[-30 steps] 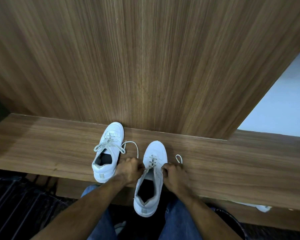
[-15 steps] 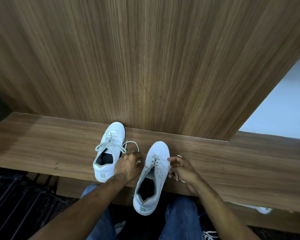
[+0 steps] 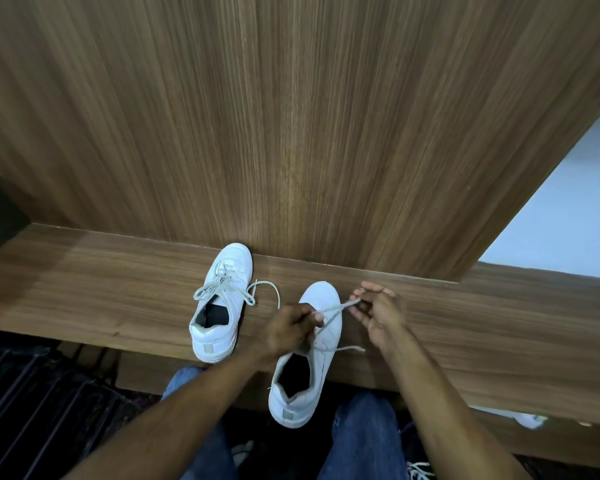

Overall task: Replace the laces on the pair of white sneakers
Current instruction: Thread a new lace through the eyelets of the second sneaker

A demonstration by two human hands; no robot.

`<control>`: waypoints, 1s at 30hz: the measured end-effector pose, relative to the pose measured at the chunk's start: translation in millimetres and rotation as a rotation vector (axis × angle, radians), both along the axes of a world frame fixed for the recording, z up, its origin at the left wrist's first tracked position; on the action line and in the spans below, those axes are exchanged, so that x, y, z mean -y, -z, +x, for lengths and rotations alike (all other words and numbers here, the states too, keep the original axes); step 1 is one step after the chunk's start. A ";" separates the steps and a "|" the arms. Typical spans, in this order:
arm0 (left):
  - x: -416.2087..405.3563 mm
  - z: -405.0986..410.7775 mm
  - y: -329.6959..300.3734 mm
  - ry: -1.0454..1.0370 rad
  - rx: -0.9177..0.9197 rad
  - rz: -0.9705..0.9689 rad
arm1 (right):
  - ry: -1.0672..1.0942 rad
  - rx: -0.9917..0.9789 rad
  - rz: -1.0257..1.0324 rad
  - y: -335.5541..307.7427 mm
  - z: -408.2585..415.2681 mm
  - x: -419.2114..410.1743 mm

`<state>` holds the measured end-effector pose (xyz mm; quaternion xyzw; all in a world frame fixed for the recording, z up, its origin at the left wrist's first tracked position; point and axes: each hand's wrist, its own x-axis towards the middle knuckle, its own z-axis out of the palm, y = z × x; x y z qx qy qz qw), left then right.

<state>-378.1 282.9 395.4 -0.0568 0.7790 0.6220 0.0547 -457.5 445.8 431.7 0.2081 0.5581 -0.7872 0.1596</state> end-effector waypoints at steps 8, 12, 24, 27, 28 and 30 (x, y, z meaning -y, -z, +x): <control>72.8 -2.4 -3.6 -0.024 0.043 -0.197 | -0.042 -0.094 0.569 57.8 6.7 -32.5; 55.4 -3.3 1.6 0.015 -0.008 -0.233 | -0.469 -0.494 0.867 56.3 20.6 -9.6; 46.7 -2.6 12.0 -0.065 0.040 -0.249 | -0.463 -0.480 1.101 51.8 4.1 -24.0; 49.1 -0.4 12.5 -0.064 0.026 -0.274 | -0.461 -0.444 1.162 56.1 4.7 -34.4; 47.9 -0.8 13.4 -0.060 0.022 -0.286 | -0.494 -0.488 1.206 57.7 7.2 -33.7; 42.8 -3.5 14.7 -0.043 0.016 -0.323 | -0.598 -0.651 1.243 55.7 14.1 -25.8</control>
